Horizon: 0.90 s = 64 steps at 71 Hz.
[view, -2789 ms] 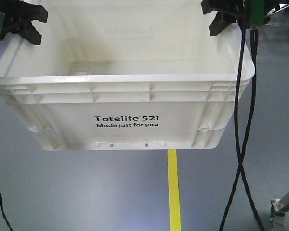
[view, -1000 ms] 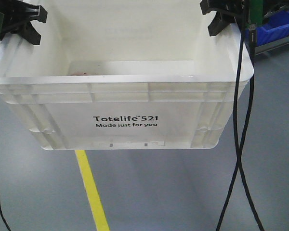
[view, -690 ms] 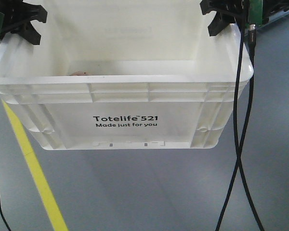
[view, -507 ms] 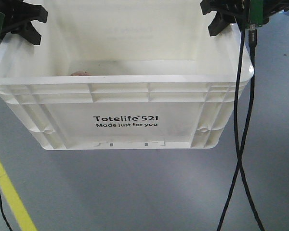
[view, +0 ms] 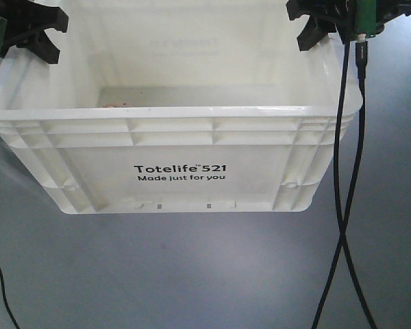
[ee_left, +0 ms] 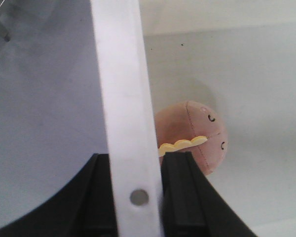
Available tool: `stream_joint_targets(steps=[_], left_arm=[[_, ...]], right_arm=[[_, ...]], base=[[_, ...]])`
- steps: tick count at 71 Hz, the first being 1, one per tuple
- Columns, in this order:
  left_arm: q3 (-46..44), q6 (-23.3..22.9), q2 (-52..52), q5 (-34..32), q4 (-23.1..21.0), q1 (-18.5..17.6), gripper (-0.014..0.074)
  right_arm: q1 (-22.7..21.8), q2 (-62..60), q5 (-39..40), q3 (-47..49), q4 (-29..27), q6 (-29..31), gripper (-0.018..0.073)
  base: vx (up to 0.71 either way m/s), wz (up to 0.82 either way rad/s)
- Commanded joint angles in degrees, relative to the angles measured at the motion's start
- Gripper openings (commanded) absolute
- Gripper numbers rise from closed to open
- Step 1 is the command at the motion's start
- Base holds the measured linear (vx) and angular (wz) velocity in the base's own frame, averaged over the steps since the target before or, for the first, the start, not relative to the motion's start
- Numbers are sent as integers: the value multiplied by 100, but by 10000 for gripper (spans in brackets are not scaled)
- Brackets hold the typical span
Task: Place moving items into box and shelve
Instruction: 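Hold the crate with both grippers while the base turns toward the blue-bin shelf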
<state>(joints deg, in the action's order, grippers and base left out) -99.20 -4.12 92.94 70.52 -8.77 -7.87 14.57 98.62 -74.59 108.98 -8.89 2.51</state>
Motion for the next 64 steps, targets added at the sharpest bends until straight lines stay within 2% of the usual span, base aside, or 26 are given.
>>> stream_joint_targets(steps=[1,64], left_arm=[[-253,51,-356,-667,-849,-100,-17],[-253,51,-356,-667,-849,-100,-17]], right_arm=[[113,-371,432,255,-983,203,-12],[113,-367,432,255,-983,214,-12]], base=[[28,-39],[30,-37]])
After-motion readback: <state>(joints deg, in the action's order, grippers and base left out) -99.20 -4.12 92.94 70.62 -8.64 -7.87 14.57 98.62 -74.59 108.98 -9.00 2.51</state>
